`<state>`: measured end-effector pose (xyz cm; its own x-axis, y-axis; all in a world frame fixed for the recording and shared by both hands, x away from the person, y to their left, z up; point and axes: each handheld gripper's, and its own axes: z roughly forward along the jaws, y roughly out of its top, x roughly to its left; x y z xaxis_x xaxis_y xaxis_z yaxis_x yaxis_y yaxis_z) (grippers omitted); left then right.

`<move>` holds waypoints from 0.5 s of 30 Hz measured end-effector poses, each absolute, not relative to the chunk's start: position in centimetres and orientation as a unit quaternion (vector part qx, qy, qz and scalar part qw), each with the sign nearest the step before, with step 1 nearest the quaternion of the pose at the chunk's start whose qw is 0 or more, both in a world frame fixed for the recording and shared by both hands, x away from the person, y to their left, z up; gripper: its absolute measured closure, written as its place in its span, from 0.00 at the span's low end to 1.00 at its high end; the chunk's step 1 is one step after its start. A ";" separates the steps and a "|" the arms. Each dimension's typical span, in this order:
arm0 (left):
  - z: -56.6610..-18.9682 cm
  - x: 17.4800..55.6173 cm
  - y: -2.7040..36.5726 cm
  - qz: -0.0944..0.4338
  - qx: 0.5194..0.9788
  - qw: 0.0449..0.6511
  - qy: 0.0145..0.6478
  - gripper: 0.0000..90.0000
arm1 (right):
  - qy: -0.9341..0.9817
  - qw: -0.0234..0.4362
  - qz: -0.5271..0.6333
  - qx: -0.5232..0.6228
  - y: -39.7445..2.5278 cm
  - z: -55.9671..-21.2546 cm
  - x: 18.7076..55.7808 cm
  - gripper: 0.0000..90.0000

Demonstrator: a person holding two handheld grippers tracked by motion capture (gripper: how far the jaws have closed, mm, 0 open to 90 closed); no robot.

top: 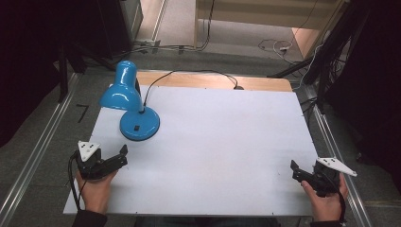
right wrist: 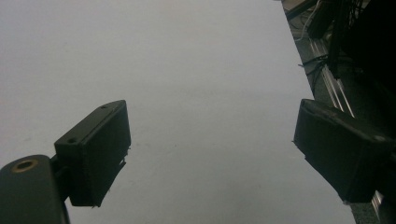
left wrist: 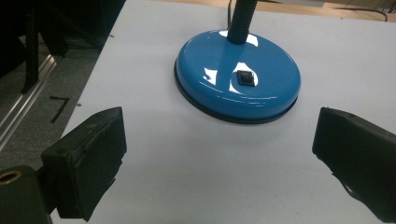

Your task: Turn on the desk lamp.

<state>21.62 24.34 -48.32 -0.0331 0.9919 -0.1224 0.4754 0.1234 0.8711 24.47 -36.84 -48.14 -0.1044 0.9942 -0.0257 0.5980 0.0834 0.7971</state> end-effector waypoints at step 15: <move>-48.6 22.7 24.3 0.325 0.572 0.388 0.645 0.06 | 0.670 0.298 0.321 0.600 -36.9 -48.4 24.8 0.11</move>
<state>22.75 24.31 -48.55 -0.0448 0.9908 -0.1280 0.4861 0.1336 0.8636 24.85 -36.94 -48.37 -0.1020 0.9947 -0.0135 0.6131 0.0735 0.7866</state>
